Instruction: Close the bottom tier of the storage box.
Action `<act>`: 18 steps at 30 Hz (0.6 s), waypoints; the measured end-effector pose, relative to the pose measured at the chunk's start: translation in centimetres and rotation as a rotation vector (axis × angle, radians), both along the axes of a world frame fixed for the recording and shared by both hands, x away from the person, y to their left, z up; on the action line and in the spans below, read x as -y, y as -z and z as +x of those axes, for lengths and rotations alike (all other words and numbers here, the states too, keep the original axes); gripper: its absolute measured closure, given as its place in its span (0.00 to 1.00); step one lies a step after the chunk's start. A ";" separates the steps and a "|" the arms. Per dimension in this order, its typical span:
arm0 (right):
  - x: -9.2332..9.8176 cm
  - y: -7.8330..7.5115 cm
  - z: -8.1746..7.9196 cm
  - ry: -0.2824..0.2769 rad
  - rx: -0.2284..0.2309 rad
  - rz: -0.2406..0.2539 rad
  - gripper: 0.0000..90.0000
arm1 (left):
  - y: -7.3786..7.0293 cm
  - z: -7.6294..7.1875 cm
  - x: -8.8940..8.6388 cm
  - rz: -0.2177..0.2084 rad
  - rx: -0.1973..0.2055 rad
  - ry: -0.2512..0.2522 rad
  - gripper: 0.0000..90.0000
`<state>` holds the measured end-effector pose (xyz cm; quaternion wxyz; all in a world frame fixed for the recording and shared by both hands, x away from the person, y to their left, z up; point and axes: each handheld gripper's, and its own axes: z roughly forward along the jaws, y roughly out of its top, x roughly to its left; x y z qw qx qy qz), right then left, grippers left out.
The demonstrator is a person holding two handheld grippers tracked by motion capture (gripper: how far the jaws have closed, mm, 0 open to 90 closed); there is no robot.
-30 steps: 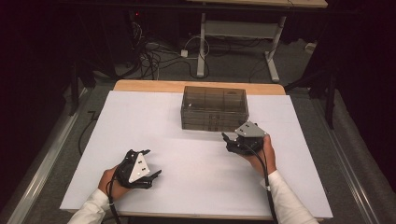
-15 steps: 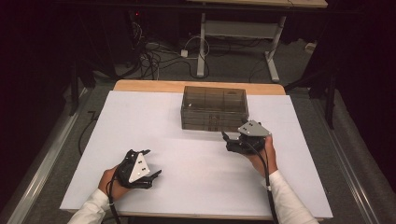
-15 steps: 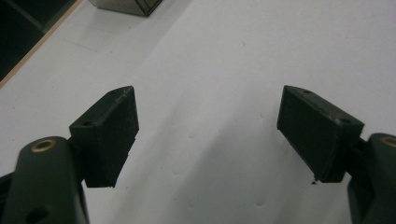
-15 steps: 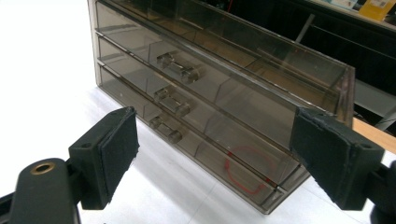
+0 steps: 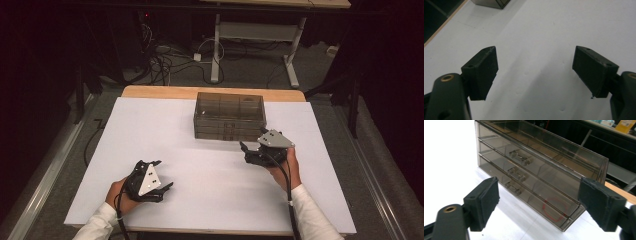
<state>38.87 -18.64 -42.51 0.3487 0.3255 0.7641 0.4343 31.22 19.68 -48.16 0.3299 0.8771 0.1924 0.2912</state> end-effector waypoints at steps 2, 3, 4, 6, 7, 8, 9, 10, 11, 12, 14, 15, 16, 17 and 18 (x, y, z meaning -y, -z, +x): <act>0.0 0.0 -0.1 0.005 0.006 -0.009 0.20 | 0.0 0.0 0.0 0.000 0.002 -0.001 0.22; 0.1 -0.1 -0.1 0.005 0.006 -0.010 0.20 | 0.0 0.0 0.0 -0.002 0.001 -0.001 0.22; 0.2 -0.1 -0.2 0.001 0.005 -0.008 0.20 | 0.0 0.0 0.0 -0.001 0.001 -0.001 0.22; 0.3 -0.1 -0.3 0.007 0.004 -0.005 0.20 | 0.0 0.0 0.0 0.002 0.001 0.001 0.22; 0.4 -0.1 -0.3 0.007 0.003 -0.006 0.20 | 0.0 0.0 0.0 0.002 0.002 0.001 0.22; 0.4 -0.1 -0.4 0.005 0.006 -0.010 0.20 | 0.0 0.0 -0.1 0.001 0.003 0.001 0.22; 0.5 -0.1 -0.4 0.006 0.008 -0.012 0.20 | 0.0 0.0 -0.1 0.000 0.003 0.000 0.22; 0.6 -0.1 -0.4 0.006 0.006 -0.011 0.20 | 0.0 0.0 -0.1 0.000 0.003 0.000 0.22; 0.6 -0.1 -0.5 0.006 0.004 -0.012 0.20 | 0.0 0.0 -0.1 0.000 0.003 -0.001 0.22; 0.6 -0.1 -0.5 0.008 0.005 -0.015 0.20 | 0.0 0.0 -0.1 0.001 0.004 0.000 0.22; 0.6 -0.2 -0.6 0.009 0.009 -0.023 0.20 | 0.0 0.0 -0.1 0.001 0.004 0.000 0.22; 0.6 -0.2 -0.6 0.008 0.010 -0.024 0.21 | 0.0 0.0 -0.1 0.000 0.004 0.000 0.22; 0.7 -0.2 -0.7 0.009 0.010 -0.022 0.21 | 0.0 0.0 -0.1 -0.001 0.004 -0.001 0.22; 0.7 -0.3 -0.7 0.009 0.012 -0.021 0.21 | 0.0 0.0 -0.1 -0.001 0.004 -0.001 0.22; 0.7 -0.3 -0.8 0.009 0.015 -0.023 0.20 | 0.0 0.0 -0.1 -0.001 0.004 -0.001 0.22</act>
